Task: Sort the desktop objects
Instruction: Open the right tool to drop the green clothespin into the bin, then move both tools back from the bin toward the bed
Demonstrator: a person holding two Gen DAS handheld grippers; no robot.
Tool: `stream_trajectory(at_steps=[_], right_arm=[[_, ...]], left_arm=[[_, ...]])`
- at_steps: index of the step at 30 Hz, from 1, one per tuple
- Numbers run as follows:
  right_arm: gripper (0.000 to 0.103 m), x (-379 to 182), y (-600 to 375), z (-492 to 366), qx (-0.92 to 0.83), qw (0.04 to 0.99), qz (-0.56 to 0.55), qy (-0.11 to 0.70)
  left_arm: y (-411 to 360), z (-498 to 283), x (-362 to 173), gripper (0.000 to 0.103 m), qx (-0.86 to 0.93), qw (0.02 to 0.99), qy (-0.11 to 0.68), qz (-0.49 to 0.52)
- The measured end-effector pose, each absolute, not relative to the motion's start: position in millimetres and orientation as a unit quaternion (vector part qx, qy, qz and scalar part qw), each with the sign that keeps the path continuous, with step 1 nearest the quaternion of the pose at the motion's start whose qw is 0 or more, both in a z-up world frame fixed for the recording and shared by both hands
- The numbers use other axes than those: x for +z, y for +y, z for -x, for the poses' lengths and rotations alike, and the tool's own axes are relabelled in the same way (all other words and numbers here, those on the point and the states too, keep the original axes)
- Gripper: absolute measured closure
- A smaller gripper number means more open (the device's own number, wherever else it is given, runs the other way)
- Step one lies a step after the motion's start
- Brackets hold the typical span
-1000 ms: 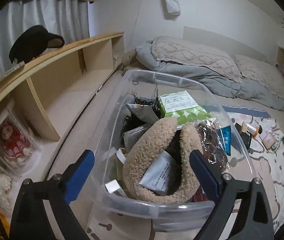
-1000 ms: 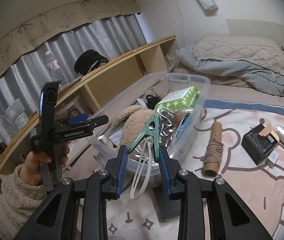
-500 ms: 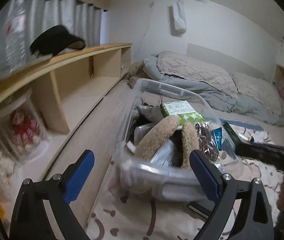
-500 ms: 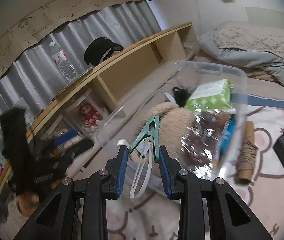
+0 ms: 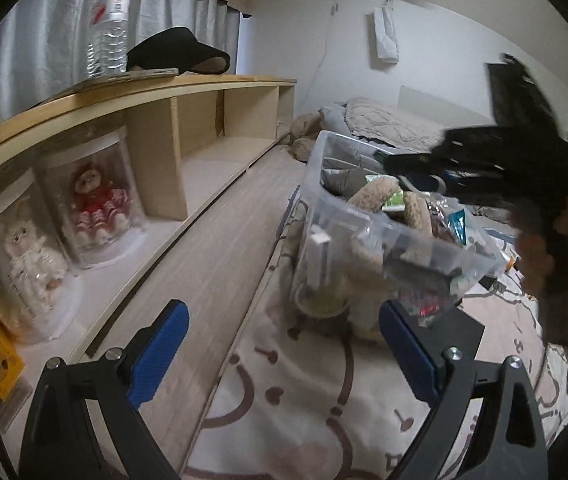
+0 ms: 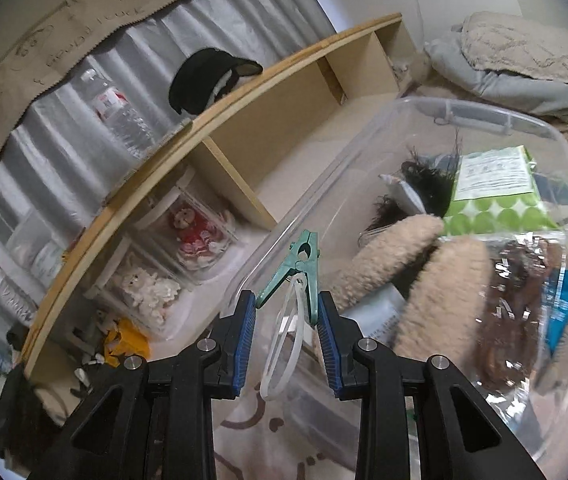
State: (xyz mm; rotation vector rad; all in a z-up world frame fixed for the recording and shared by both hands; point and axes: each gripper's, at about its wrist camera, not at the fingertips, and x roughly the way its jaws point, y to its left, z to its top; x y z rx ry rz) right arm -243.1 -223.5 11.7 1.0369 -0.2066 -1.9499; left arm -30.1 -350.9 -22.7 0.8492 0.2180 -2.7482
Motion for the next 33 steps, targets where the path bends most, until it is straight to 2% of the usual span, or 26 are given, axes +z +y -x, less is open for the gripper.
stream_trajectory(at_steps=[8,10,11,22,28,33], right_arm=[[0.07,-8,-256,246,-0.781,0.441,-0.436,-0.076],[0.03,-8,-254,248,-0.78,0.444,-0.429,-0.099],[0.0,-8,-251,249,-0.782,0.442,-0.424,-0.113],[0.0,6,-228,245,-0.783,0.449,-0.396,-0.17],[0.0,18,-211,230,-0.794,0.452,-0.374,-0.161],[0.0,33,-193,207,-0.818,0.454,-0.332,-0.118]], left_arm=[[-352,9,-35,0.006,-0.944,0.131,0.076,-0.293],[-351,7,-39,0.006,-0.943,0.132,0.076,-0.297],[-352,7,-40,0.006,-0.942,0.131,0.079,-0.299],[-346,1,-30,0.006,-0.946,0.123,0.086,-0.286],[-336,-2,-21,0.006,-0.949,0.121,0.087,-0.278],[-325,-4,-14,0.006,-0.95,0.122,0.084,-0.276]])
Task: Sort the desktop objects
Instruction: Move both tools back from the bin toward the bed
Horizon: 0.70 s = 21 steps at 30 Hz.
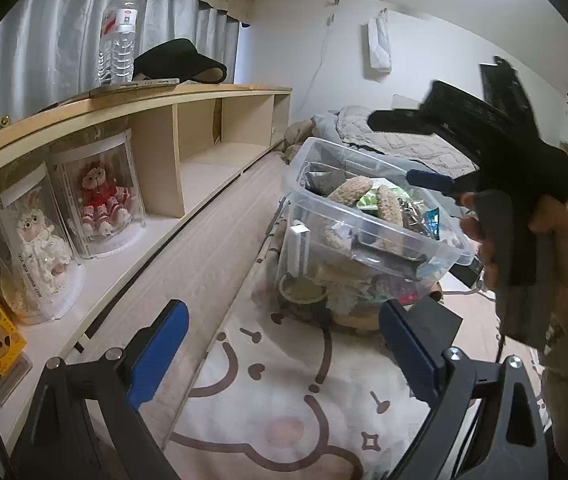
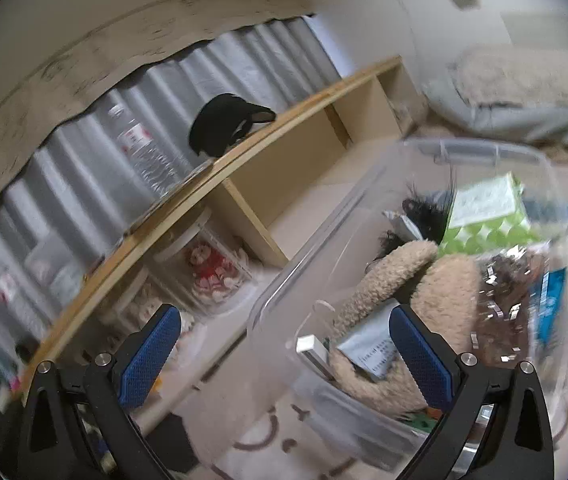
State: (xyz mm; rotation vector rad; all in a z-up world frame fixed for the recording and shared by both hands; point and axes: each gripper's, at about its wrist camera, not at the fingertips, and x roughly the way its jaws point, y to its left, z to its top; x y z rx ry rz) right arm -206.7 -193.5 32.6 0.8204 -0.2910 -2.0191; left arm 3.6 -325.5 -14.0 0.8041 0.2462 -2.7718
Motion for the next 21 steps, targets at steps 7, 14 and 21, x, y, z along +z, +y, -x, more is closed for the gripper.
stream_trajectory(at_steps=[7,14,21], right_arm=[[0.0,55,-158,177,-0.833,0.461,-0.295,-0.085],[0.0,84,-107,145,-0.859,0.448,-0.245,-0.042],[0.0,94,-39,114,-0.879,0.417,-0.229,-0.017]], left_arm=[[-302,-5,-2,0.006,-0.951,0.126,0.086,-0.267],[-266,-5,16,0.006,-0.956,0.12,0.087,-0.255],[-223,-13,38,0.006,-0.962,0.112,0.077,-0.237]])
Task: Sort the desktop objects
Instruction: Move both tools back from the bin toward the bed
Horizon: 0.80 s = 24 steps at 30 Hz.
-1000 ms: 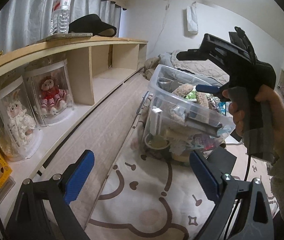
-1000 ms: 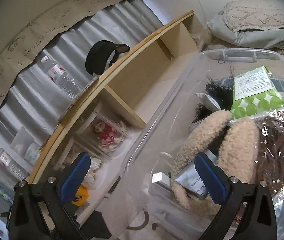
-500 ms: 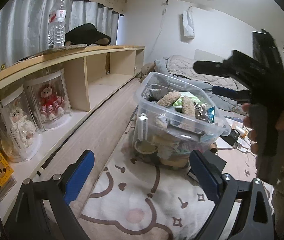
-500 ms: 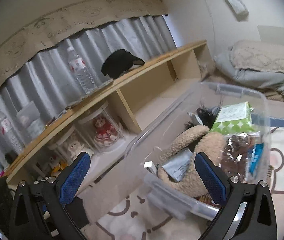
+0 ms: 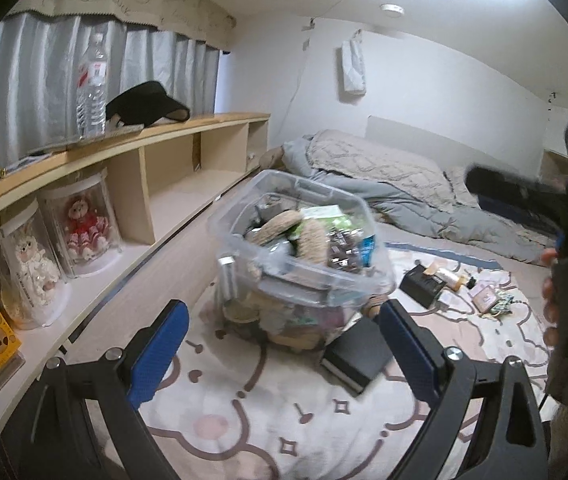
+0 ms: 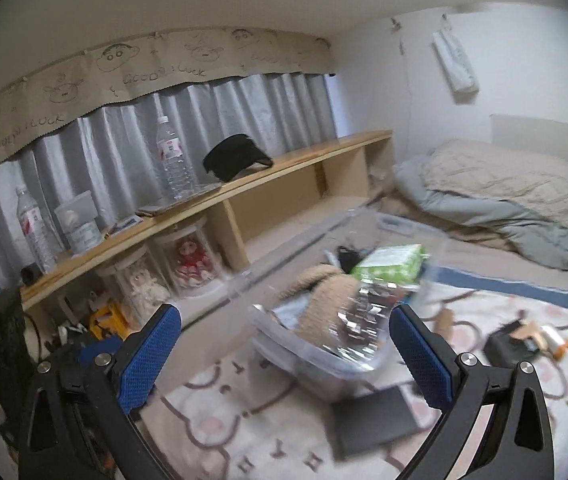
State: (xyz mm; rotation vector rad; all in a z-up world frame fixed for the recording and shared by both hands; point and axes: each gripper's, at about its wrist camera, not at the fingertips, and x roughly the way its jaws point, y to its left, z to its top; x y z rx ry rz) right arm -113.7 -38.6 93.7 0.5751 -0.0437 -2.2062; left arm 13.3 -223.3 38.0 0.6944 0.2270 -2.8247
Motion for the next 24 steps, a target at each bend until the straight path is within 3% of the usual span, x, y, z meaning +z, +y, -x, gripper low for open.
stream_trajectory(at_steps=[12,24], right_arm=[[0.0,92,60,71,-0.914,0.346,-0.209,0.021],[0.0,97,137,31,-0.938,0.284,-0.198,0.005]], left_arm=[[-150,-35,68,0.006,-0.971,0.085,0.061,-0.215],[-92,-61,101,0.006,-0.977,0.071,0.032,-0.199]])
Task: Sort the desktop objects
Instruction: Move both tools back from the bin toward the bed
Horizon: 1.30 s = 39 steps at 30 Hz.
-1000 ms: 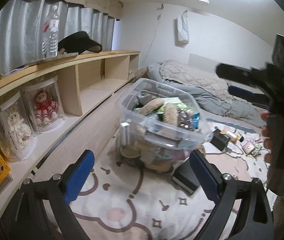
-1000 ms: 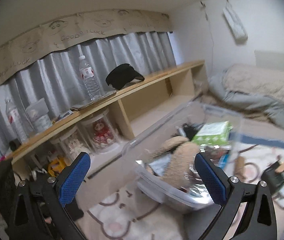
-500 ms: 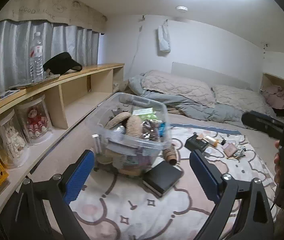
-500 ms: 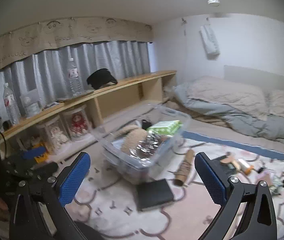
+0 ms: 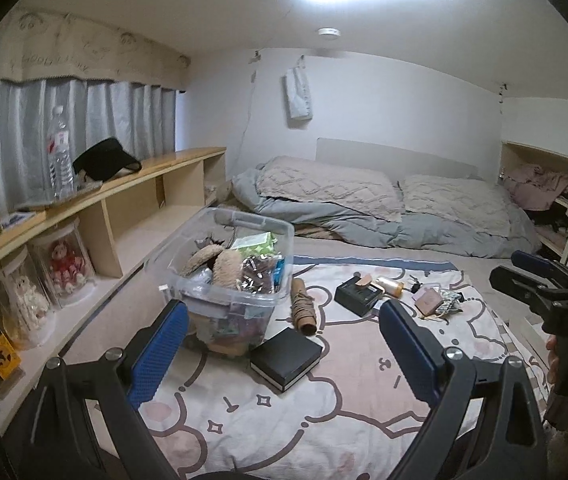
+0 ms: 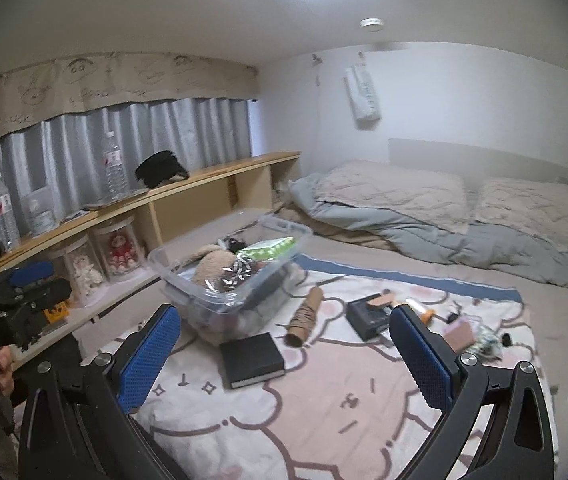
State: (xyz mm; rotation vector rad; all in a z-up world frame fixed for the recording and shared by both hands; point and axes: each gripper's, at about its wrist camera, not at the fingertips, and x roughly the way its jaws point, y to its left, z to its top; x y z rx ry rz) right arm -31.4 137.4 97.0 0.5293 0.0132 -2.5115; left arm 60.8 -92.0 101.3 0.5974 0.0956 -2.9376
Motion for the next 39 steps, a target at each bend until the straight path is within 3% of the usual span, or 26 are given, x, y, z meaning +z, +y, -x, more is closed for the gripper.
stream_trajectory(at_steps=[12,23,39], right_arm=[[0.0,105,184,17,-0.957,0.218,-0.189,0.004],[0.0,103,211,37,-0.97,0.151,-0.189,0.01],[0.0,108,203,83,-0.969,0.134,-0.208,0.002]], left_arm=[[-62,-53,120,0.006,-0.982,0.024,0.024,-0.188],[-58,3,125,0.006,-0.981,-0.034,0.025,-0.191],[-74,65,118,0.006,-0.981,-0.079,0.015,-0.178]])
